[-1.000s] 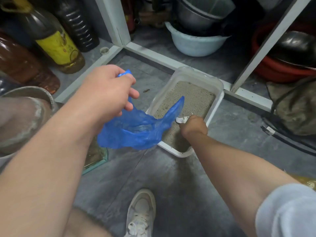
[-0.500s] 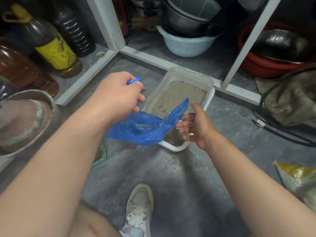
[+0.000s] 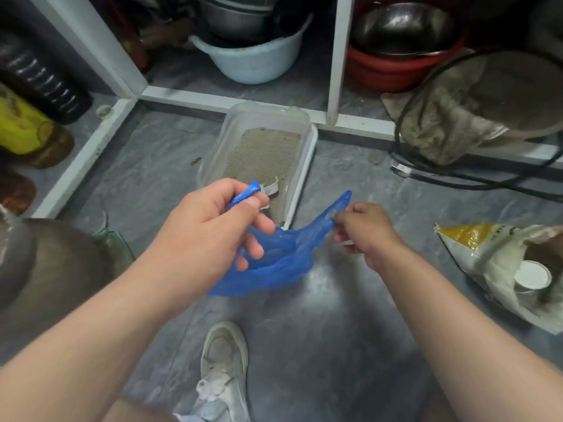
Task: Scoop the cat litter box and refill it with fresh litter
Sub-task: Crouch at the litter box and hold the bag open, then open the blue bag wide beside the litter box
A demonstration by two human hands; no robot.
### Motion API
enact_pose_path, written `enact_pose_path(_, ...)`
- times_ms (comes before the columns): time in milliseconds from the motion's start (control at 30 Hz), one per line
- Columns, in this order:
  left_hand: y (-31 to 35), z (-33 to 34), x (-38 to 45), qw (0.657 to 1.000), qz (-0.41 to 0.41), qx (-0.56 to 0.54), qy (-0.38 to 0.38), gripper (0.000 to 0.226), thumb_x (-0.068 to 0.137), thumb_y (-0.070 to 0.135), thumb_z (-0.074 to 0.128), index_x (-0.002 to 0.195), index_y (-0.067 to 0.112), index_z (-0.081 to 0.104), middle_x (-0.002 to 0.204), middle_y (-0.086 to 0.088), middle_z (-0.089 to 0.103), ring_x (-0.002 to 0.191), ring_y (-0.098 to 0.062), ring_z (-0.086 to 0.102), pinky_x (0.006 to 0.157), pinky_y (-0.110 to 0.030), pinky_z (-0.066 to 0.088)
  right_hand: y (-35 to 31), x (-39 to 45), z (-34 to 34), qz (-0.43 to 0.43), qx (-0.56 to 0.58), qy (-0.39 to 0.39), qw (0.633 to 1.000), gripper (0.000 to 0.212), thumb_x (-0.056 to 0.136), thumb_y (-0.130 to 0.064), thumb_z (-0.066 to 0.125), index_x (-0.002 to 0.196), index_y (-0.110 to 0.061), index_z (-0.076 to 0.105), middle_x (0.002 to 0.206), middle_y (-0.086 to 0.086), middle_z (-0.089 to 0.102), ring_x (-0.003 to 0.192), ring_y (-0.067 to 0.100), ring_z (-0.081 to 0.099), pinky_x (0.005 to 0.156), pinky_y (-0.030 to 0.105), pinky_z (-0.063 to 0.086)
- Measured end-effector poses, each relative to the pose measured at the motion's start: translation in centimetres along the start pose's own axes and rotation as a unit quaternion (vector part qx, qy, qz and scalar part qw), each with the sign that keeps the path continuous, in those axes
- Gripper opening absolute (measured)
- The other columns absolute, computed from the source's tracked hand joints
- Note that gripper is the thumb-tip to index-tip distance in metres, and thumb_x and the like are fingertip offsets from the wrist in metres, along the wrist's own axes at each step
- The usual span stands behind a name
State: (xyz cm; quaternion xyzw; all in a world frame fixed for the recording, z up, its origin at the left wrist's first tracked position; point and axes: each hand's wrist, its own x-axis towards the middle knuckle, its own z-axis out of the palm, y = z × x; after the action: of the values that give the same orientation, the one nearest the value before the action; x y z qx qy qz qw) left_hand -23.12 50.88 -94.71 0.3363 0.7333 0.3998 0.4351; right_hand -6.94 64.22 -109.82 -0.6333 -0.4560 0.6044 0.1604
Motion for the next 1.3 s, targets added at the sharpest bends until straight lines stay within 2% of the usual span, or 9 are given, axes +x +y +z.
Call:
enact_pose_path(267, -2.5, 2.0, 4.0, 0.996, -0.083, -0.024, 0.015, 0.012, 0.101, 0.017, 0.054, 0.103, 0.009, 0.063, 0.081, -0.006, 0.074, 0.055, -0.018, 0.06, 0.052, -0.03, 0.048, 0.5, 0.4, -4.2, 0.002, 0.228, -0.081, 0.97, 0.018, 0.092, -0.006, 0.043, 0.084, -0.014, 0.056, 0.073, 0.009, 0.07, 0.063, 0.022, 0.067, 0.062, 0.03, 0.053)
enact_pose_path(400, -3.6, 1.3, 5.5, 0.993, -0.113, 0.019, 0.039, 0.012, 0.099, 0.02, 0.055, 0.1, 0.01, 0.062, 0.079, -0.005, 0.073, 0.051, -0.018, 0.057, 0.052, -0.031, 0.046, -1.0, -0.5, -5.6, -0.051, 0.351, -0.115, 0.928, 0.025, 0.093, -0.011, 0.035, 0.072, -0.013, 0.049, 0.048, 0.003, 0.036, 0.041, 0.019, 0.044, 0.049, 0.022, 0.046)
enact_pose_path(500, -4.3, 0.1, 6.4, 0.981, -0.079, 0.162, 0.07, 0.012, 0.098, 0.022, 0.052, 0.092, 0.015, 0.06, 0.073, 0.0, 0.07, 0.049, -0.02, 0.057, 0.055, -0.031, 0.048, -1.1, -0.4, -6.6, -0.098, 0.246, -0.056, 0.963, 0.022, 0.091, -0.013, 0.048, 0.069, -0.016, 0.051, 0.05, -0.004, 0.031, 0.041, 0.013, 0.025, 0.045, 0.027, 0.03)
enact_pose_path(600, -4.5, -1.4, 6.2, 0.879, -0.067, 0.47, 0.029, 0.015, 0.089, 0.031, 0.055, 0.1, 0.021, 0.053, 0.092, -0.005, 0.068, 0.074, -0.027, 0.065, 0.071, -0.039, 0.056, -0.6, -0.1, -6.6, -0.103, 0.113, -0.009, 0.988, 0.015, 0.088, -0.014, 0.057, 0.073, -0.016, 0.056, 0.049, -0.006, 0.024, 0.041, 0.012, 0.023, 0.047, 0.029, 0.022)
enact_pose_path(667, -4.3, -1.5, 5.4, 0.789, -0.096, 0.607, -0.002, 0.047, 0.079, 0.04, 0.068, 0.116, 0.021, 0.045, 0.114, -0.006, 0.057, 0.097, -0.03, 0.062, 0.079, -0.041, 0.053, -0.7, -0.6, -5.9, -0.098, 0.105, -0.041, 0.989, 0.012, 0.088, -0.015, 0.056, 0.077, -0.015, 0.059, 0.048, -0.006, 0.024, 0.042, 0.013, 0.023, 0.047, 0.029, 0.023)
enact_pose_path(733, -4.0, -0.8, 4.7, 0.758, -0.06, 0.649, 0.014, 0.077, 0.071, 0.049, 0.076, 0.13, 0.02, 0.037, 0.127, -0.006, 0.046, 0.114, -0.03, 0.056, 0.082, -0.042, 0.052, -1.0, -1.4, -4.6, -0.081, 0.097, -0.093, 0.988, 0.014, 0.089, -0.016, 0.054, 0.076, -0.015, 0.058, 0.048, -0.005, 0.024, 0.043, 0.015, 0.025, 0.047, 0.027, 0.026)
enact_pose_path(933, -4.1, 3.5, 3.4, 0.926, 0.065, 0.352, -0.118, 0.086, 0.077, 0.05, 0.077, 0.148, 0.028, 0.033, 0.15, 0.013, 0.043, 0.137, -0.004, 0.041, 0.113, -0.028, 0.035, -1.5, -4.0, -1.4, -0.01, 0.101, -0.219, 0.97, 0.028, 0.092, -0.016, 0.044, 0.068, -0.017, 0.059, 0.052, -0.001, 0.021, 0.046, 0.019, 0.029, 0.051, 0.029, 0.027)
enact_pose_path(1167, -5.4, 4.4, 3.9, 0.99, 0.006, 0.119, -0.076, 0.022, 0.092, 0.006, 0.062, 0.103, 0.025, 0.065, 0.094, -0.001, 0.076, 0.082, -0.016, 0.065, 0.088, -0.053, 0.052, -2.5, -5.1, -1.0, 0.003, 0.201, -0.3, 0.933, 0.019, 0.094, -0.011, 0.045, 0.078, -0.015, 0.054, 0.061, 0.0, 0.014, 0.056, 0.016, 0.014, 0.049, 0.026, 0.021)
enact_pose_path(1300, -4.9, 4.1, 4.4, 0.994, -0.005, 0.108, -0.011, 0.026, 0.09, 0.005, 0.054, 0.094, 0.026, 0.068, 0.079, 0.003, 0.073, 0.071, -0.015, 0.065, 0.075, -0.037, 0.051, -1.5, -3.5, -1.9, 0.029, 0.187, -0.214, 0.958, 0.017, 0.091, -0.006, 0.043, 0.087, -0.018, 0.055, 0.06, -0.002, 0.028, 0.055, 0.013, 0.018, 0.054, 0.028, 0.018)
